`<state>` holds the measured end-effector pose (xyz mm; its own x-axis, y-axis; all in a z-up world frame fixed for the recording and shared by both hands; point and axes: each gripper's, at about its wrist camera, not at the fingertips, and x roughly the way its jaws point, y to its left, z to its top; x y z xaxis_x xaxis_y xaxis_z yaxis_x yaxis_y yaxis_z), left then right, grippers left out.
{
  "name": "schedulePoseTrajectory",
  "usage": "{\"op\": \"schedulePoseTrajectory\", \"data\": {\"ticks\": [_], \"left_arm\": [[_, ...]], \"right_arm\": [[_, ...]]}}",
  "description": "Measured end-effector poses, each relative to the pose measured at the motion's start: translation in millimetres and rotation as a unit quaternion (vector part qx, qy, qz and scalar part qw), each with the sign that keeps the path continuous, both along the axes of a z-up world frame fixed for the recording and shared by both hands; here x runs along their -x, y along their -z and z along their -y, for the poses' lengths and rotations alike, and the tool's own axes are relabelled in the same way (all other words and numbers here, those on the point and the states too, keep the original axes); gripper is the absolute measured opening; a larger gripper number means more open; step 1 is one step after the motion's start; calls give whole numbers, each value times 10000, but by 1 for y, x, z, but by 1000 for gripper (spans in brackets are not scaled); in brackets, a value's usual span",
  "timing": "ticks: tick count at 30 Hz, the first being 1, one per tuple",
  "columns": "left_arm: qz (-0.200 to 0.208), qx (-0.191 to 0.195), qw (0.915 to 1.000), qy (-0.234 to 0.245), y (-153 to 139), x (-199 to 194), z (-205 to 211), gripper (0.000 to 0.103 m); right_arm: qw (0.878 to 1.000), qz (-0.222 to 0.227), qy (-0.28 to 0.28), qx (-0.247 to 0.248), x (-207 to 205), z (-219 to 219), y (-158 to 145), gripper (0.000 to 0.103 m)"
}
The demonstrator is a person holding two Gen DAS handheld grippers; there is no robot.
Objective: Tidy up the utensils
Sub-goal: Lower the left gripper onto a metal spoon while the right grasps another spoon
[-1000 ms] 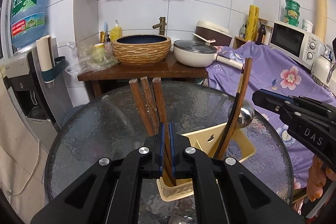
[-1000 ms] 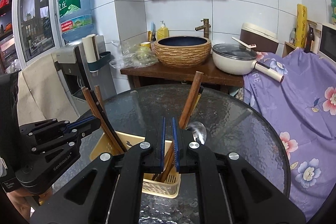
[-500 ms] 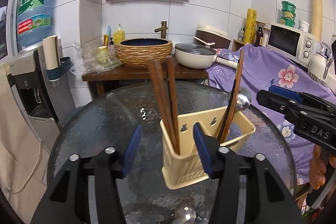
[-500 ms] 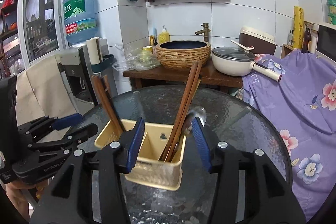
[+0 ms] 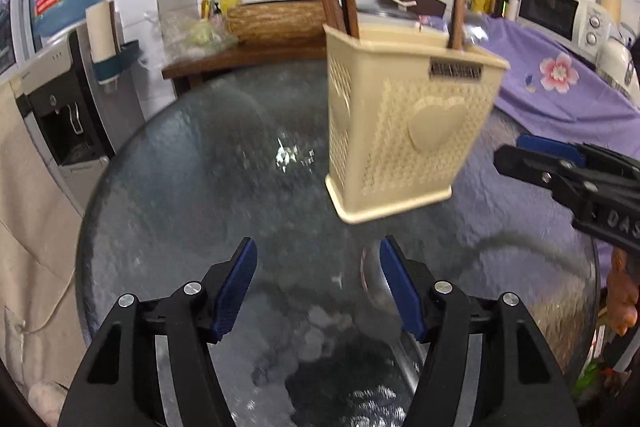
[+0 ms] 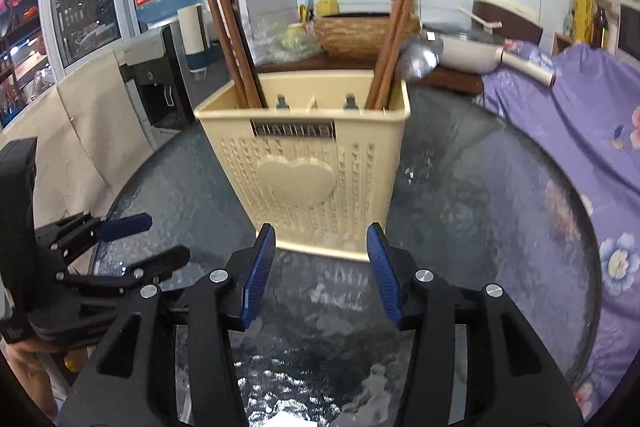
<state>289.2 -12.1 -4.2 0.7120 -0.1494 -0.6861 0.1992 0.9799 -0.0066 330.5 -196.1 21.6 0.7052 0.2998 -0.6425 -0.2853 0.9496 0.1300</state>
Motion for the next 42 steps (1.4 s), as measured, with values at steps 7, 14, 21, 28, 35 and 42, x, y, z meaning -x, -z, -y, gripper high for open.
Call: {"op": "schedulePoseTrajectory", "data": {"ticks": [7,14,21,28,35,42], "left_arm": [[-357,-85,9993,119,31,9,14,54],[-476,-188,9985,174,45,10,27,54],[-541,-124,9982,236,50,11,35,45],[-693,158,9972,244,49,9,30,36],[-705,291,9968,232,45,11,21,36],[-681,256,9973,60,43,11,3,36]], "right_arm": [[9996,-237,-22,122,7,-6,29,48],[9993,-362,-41,73,8,-9,38,48],[9990,-436,-29,98,7,-11,40,48],[9989,-453,-61,118,6,-13,40,48],[9984,-536,-150,138,2,-20,43,48],[9964,-638,-481,296,2,-51,49,48]]}}
